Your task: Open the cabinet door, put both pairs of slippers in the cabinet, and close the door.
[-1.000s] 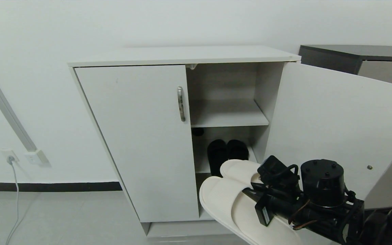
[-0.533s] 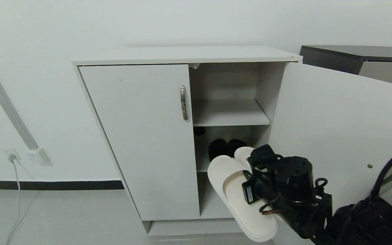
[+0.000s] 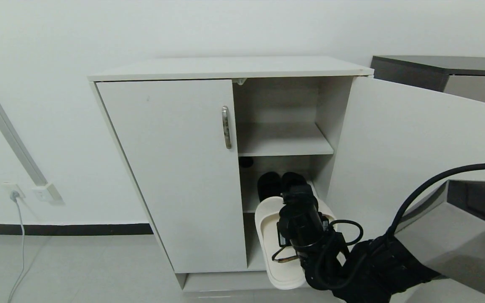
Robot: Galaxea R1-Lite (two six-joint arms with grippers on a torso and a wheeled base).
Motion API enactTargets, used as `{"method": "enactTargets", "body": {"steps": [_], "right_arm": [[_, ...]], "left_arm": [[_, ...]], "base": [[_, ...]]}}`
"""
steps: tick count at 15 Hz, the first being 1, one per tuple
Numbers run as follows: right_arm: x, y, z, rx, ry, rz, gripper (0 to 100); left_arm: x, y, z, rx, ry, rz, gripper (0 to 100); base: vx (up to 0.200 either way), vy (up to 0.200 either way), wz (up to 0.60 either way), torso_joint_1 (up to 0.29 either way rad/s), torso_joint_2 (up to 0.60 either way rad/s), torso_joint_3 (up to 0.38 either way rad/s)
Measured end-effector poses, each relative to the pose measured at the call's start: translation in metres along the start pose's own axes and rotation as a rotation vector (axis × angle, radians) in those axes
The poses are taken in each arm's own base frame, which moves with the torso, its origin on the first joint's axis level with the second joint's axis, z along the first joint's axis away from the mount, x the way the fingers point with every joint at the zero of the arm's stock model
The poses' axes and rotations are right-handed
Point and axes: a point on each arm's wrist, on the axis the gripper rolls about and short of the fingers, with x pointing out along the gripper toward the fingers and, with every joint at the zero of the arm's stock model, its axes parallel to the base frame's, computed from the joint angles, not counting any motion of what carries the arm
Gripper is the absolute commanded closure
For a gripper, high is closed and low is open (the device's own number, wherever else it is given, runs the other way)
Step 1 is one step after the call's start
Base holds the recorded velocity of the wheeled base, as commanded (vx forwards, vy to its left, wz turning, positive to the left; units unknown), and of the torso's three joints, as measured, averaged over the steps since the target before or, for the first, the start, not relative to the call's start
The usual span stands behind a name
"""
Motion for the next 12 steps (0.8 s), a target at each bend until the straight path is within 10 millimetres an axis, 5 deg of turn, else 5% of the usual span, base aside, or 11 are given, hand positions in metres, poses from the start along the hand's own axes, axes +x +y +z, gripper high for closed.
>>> {"method": "enactTargets", "body": {"steps": [12], "right_arm": [[-0.026,0.005,0.099,-0.051,-0.162,0.018,100]], "left_arm": [[0.0,0.0,0.0,-0.002,0.0,0.0,100]], "base": [[0.0,0.0,0.0,0.0,0.0,0.0]]}}
